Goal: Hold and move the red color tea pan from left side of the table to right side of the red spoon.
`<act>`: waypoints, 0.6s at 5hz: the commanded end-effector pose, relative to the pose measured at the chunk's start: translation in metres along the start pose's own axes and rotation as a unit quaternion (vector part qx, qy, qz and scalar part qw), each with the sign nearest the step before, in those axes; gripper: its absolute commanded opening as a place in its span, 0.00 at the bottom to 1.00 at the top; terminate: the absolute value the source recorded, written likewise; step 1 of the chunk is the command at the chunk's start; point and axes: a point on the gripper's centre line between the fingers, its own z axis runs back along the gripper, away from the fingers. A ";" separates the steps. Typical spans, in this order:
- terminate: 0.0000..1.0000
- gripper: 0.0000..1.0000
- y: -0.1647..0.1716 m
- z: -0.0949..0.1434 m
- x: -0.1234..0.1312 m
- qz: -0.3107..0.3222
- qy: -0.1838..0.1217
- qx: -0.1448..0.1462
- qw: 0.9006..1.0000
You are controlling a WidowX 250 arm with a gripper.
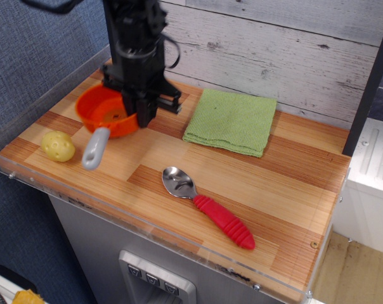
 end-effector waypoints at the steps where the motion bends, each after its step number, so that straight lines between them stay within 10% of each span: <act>1: 0.00 0.00 -0.034 0.046 0.018 0.060 -0.035 0.048 0.996; 3: 0.00 0.00 -0.092 0.064 0.017 0.082 -0.037 0.029 0.996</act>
